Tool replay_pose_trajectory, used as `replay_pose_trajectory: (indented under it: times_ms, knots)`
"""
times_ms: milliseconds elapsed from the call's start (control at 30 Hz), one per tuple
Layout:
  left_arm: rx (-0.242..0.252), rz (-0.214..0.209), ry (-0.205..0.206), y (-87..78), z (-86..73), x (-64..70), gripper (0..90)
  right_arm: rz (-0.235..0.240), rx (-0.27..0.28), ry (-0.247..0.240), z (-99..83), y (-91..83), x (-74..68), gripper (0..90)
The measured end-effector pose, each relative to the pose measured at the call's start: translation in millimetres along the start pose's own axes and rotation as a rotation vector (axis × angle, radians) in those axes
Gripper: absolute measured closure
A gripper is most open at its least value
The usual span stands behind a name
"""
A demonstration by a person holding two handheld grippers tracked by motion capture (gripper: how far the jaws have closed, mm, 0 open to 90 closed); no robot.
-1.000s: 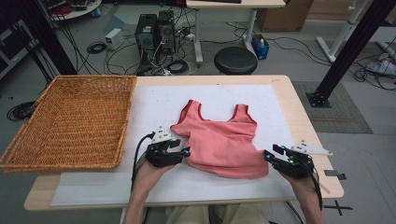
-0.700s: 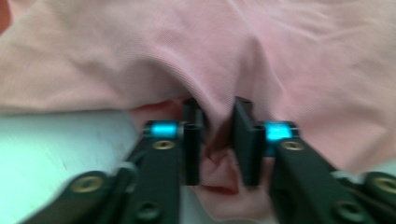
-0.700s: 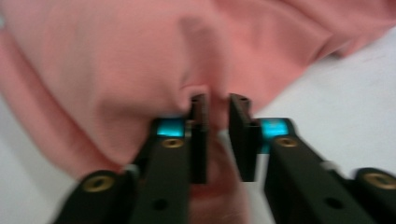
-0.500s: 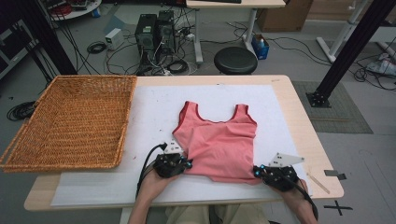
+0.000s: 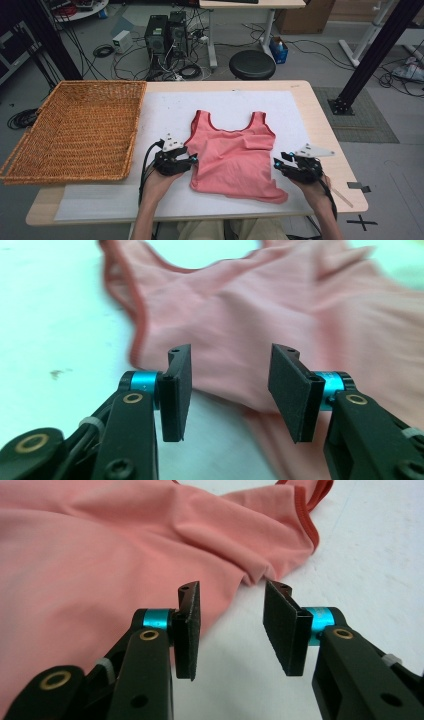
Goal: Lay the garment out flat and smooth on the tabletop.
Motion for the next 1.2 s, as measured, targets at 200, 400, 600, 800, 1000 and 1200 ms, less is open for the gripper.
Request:
replay_pose_trajectory:
  times_ms: [200,400,600,800,1000,1200]
  knots:
    - [-0.074,0.056,0.073,32.8,0.4,-2.3,52.2,-0.005,-0.087,-0.072,12.0,47.8,-9.9,62.9]
    - [-0.093,-0.005,0.106,38.2,-4.4,0.5,68.0,0.032,-0.107,-0.105,7.2,50.3,-17.0,88.5]
    - [-0.106,-0.061,0.103,22.9,-14.9,5.6,87.4,0.079,-0.121,-0.071,-11.4,21.2,-17.4,89.2]
    - [-0.046,-0.082,0.053,6.5,-14.7,4.1,71.9,0.139,-0.105,-0.058,-21.9,-9.1,-20.8,74.5]
    - [-0.016,0.069,-0.020,10.7,-8.2,-9.8,57.2,-0.020,-0.019,0.051,-2.6,1.0,10.3,63.6]
    - [-0.073,0.075,0.001,28.4,-8.5,-8.7,54.2,-0.063,-0.102,-0.004,8.2,41.4,13.2,63.1]
Point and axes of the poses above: each handheld gripper's, and its own axes: y roughly forward along the jaws, z roughly out of its top, x roughly to its right, the point moved 2 cm from there along y, roughly forward along the jaws, and after that the axes turned 2 degrees about -x, right-handed, at the moved point
